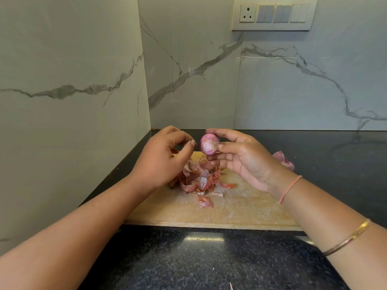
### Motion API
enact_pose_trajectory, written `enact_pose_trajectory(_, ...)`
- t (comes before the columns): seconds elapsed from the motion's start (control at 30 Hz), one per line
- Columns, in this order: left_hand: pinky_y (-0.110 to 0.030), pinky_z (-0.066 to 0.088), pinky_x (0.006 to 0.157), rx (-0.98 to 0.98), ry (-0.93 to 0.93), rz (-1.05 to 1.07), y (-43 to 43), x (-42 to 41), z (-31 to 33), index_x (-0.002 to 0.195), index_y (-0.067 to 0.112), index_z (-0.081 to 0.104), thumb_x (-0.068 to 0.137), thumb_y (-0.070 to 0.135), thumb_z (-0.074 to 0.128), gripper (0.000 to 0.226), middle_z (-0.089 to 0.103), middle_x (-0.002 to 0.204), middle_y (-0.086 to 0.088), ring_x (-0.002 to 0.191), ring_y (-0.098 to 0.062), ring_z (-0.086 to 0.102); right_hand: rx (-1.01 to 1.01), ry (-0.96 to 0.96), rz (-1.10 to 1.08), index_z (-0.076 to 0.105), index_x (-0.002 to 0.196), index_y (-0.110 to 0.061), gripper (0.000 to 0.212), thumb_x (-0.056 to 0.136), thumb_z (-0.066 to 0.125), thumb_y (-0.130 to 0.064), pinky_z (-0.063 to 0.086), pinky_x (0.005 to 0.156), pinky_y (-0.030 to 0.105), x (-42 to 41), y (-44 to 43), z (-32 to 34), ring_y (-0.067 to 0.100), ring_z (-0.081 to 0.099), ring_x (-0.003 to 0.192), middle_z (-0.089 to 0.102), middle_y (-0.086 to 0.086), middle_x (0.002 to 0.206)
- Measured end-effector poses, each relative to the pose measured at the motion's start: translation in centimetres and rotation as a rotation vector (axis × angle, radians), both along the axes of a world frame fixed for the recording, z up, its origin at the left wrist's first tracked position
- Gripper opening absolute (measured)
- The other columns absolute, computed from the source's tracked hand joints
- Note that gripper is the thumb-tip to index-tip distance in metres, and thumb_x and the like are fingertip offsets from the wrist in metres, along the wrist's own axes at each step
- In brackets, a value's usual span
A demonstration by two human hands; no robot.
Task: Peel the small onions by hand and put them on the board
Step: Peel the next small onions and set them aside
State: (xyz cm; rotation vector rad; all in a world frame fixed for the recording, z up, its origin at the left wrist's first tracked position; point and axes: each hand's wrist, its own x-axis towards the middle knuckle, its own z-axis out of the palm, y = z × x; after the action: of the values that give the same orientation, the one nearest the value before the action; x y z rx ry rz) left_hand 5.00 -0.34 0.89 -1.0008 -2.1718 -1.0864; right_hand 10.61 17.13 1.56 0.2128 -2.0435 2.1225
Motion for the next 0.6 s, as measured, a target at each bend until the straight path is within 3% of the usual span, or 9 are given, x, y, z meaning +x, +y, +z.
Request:
enact_pose_trajectory(0.13, -0.008, 0.044, 0.076, -0.019, 0.029, 0.02, -0.05, -0.26, -0.09, 0.104, 0.027, 0.064, 0.089, 0.004, 0.053, 0.029, 0.055, 0.099, 0.01, 0.092, 0.0, 0.055, 0.023, 0.001, -0.008, 0.058, 0.125, -0.01, 0.046, 0.088, 0.044, 0.014, 0.057, 0.083, 0.032, 0.06, 0.2, 0.09, 0.025, 0.064, 0.084, 0.067, 0.022, 0.105)
enact_pose_trajectory(0.23, -0.025, 0.049, 0.075, -0.037, 0.033, 0.043, -0.14, -0.34, -0.06, 0.079, 0.029, 0.067, 0.085, -0.005, 0.05, 0.038, 0.058, 0.092, 0.008, 0.086, -0.006, 0.057, 0.047, -0.003, -0.008, 0.055, 0.129, -0.009, 0.048, 0.087, 0.048, 0.014, 0.057, 0.085, 0.032, 0.05, 0.24, -0.02, 0.025, 0.064, 0.086, 0.067, 0.021, 0.106)
enact_pose_trajectory(0.3, -0.031, 0.051, 0.073, -0.005, 0.008, 0.044, -0.09, -0.23, 0.05, 0.071, 0.027, 0.067, 0.086, 0.002, 0.052, 0.033, 0.06, 0.087, 0.011, 0.082, -0.006, 0.058, 0.053, -0.004, -0.014, 0.056, 0.127, -0.009, 0.042, 0.088, 0.054, 0.007, 0.056, 0.086, 0.033, 0.11, 0.19, -0.03, 0.027, 0.067, 0.087, 0.068, 0.02, 0.105)
enact_pose_trajectory(0.4, -0.028, 0.049, 0.072, 0.011, -0.034, 0.059, 0.01, 0.06, 0.14, 0.075, 0.029, 0.065, 0.089, 0.028, 0.054, 0.018, 0.058, 0.086, 0.014, 0.083, -0.003, 0.056, 0.094, 0.008, -0.056, 0.063, 0.112, -0.008, 0.023, 0.09, 0.061, -0.007, 0.058, 0.083, 0.037, 0.28, 0.13, 0.01, 0.031, 0.071, 0.089, 0.069, 0.021, 0.103)
enact_pose_trajectory(0.47, -0.03, 0.05, 0.073, -0.005, -0.053, 0.098, -0.03, 0.01, 0.1, 0.074, 0.026, 0.064, 0.086, 0.044, 0.056, 0.024, 0.056, 0.086, 0.014, 0.084, -0.005, 0.055, 0.161, 0.014, -0.111, 0.061, 0.103, -0.008, 0.013, 0.09, 0.062, -0.009, 0.059, 0.077, 0.036, 0.25, 0.24, 0.0, 0.029, 0.071, 0.084, 0.07, 0.023, 0.096)
enact_pose_trajectory(0.53, -0.025, 0.05, 0.072, -0.003, -0.048, 0.137, -0.07, -0.12, 0.24, 0.075, 0.026, 0.06, 0.08, 0.049, 0.061, 0.023, 0.054, 0.087, 0.014, 0.084, -0.004, 0.054, 0.229, 0.013, -0.159, 0.057, 0.098, -0.009, 0.012, 0.088, 0.064, -0.007, 0.059, 0.075, 0.034, 0.13, 0.45, -0.03, 0.025, 0.071, 0.081, 0.07, 0.02, 0.089)
enact_pose_trajectory(0.6, -0.012, 0.044, 0.067, -0.002, -0.017, 0.174, -0.15, -0.16, 0.55, 0.074, 0.028, 0.051, 0.079, 0.04, 0.068, 0.021, 0.049, 0.085, 0.014, 0.08, -0.001, 0.051, 0.309, 0.024, -0.215, 0.054, 0.098, -0.011, 0.02, 0.084, 0.068, -0.008, 0.058, 0.082, 0.039, -0.06, 0.74, -0.06, 0.025, 0.07, 0.085, 0.071, 0.014, 0.089)
